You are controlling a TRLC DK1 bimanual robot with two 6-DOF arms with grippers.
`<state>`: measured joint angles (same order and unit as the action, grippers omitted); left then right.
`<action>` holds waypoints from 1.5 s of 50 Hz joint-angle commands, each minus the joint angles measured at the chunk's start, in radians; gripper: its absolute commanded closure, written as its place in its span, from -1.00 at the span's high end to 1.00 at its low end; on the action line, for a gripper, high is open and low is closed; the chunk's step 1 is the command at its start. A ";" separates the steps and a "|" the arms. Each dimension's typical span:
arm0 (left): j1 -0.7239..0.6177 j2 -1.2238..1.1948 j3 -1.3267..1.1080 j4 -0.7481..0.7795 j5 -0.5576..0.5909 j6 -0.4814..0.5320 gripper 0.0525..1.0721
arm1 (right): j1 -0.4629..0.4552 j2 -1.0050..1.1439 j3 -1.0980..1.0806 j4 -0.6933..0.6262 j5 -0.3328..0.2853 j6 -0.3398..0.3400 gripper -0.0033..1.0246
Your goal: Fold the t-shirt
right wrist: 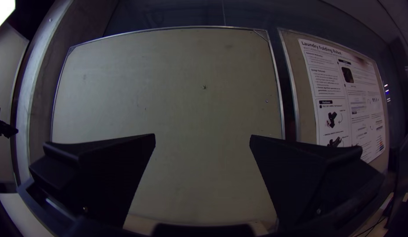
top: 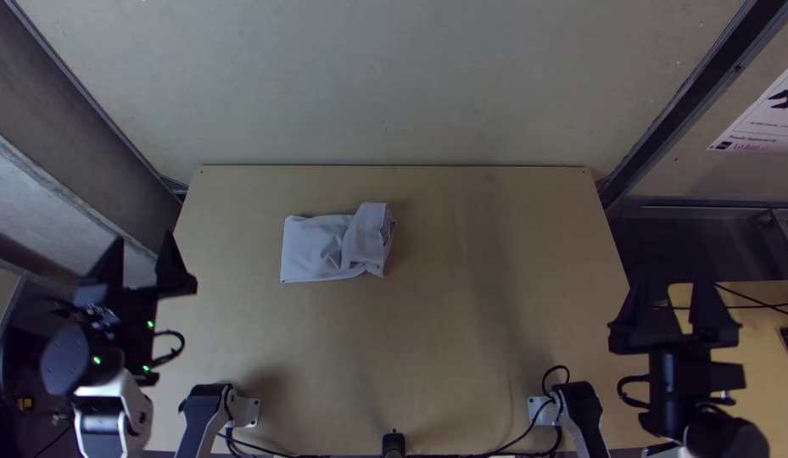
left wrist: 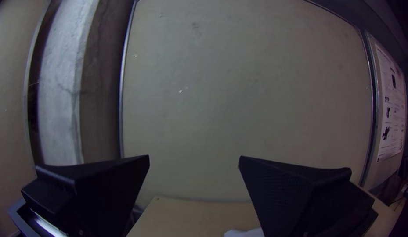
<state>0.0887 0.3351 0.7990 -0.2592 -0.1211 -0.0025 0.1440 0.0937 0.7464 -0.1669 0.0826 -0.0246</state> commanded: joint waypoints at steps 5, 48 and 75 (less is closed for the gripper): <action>0.045 -0.308 -0.293 0.040 -0.006 0.067 0.92 | -0.006 -0.101 -0.105 -0.080 0.009 -0.017 0.92; 0.046 -0.341 -0.762 0.216 -0.011 0.045 0.92 | -0.009 -0.081 -0.739 0.161 0.005 -0.020 0.92; 0.097 -0.337 -0.778 0.245 0.049 0.050 0.92 | -0.054 -0.097 -0.740 0.167 0.002 -0.020 0.92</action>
<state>0.1806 0.0101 0.0608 -0.0120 -0.0784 0.0353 0.0948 0.0044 0.0193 0.0067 0.0822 -0.0349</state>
